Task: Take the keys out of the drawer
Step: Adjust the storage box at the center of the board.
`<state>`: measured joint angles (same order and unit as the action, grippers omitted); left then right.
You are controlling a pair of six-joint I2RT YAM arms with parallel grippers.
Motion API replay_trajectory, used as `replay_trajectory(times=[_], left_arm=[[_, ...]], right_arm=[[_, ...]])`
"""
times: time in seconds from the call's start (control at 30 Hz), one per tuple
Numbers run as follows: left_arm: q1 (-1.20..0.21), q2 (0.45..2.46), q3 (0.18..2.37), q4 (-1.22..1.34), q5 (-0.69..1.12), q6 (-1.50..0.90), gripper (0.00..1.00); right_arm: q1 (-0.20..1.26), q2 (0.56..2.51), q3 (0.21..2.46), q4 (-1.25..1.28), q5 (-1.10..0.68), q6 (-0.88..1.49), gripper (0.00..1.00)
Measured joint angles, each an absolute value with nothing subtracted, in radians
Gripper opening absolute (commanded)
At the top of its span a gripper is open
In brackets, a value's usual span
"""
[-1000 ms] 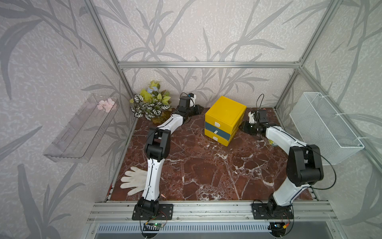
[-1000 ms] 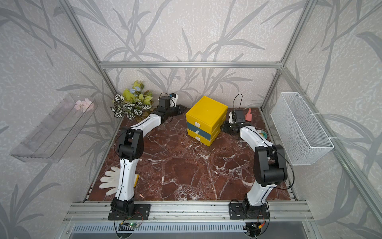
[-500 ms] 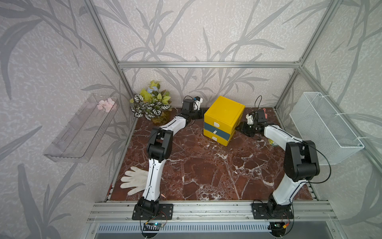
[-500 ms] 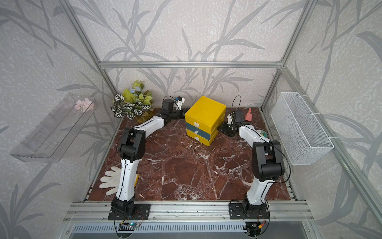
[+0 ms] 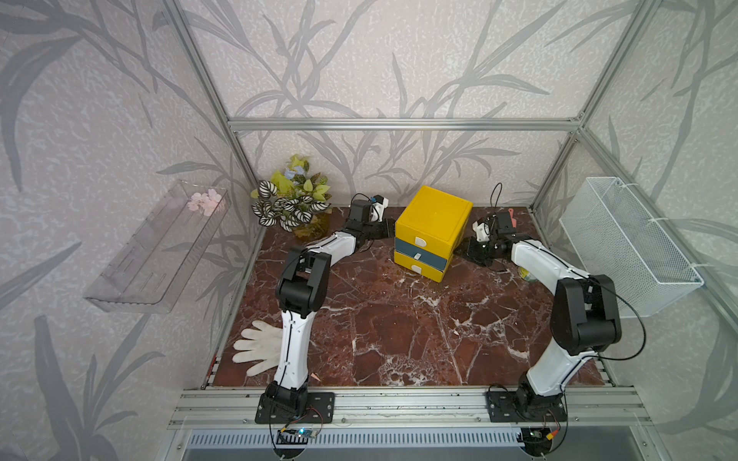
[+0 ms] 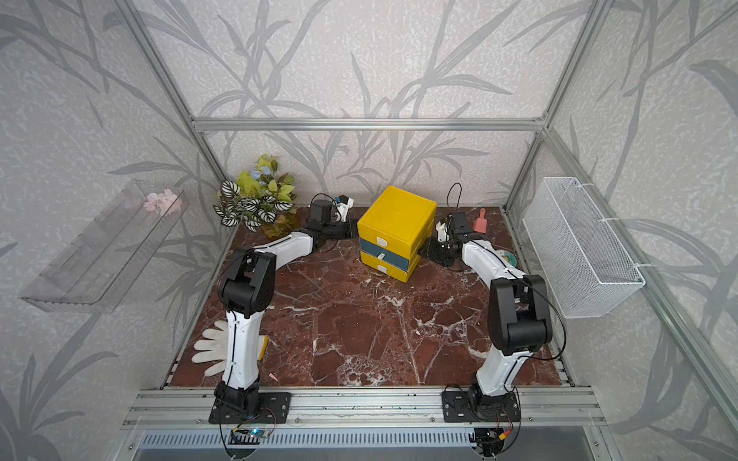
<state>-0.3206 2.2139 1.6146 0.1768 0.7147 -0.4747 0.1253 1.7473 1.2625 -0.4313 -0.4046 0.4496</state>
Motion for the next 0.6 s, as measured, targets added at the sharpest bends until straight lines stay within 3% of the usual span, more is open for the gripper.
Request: replay_trajectory(times=[0.3,0.6], left_arm=[[-0.324,2.201,1.600,0.177,0.725,-0.451,0.30],[-0.369,2.049,1.419,0.189,0.645,-0.406,0.31]], right_arm=[[0.125,1.740,1.261,-0.448,-0.405,0.436,0.54],[0.112,1.654,1.179,-0.458,-0.393,0.441,0.55]])
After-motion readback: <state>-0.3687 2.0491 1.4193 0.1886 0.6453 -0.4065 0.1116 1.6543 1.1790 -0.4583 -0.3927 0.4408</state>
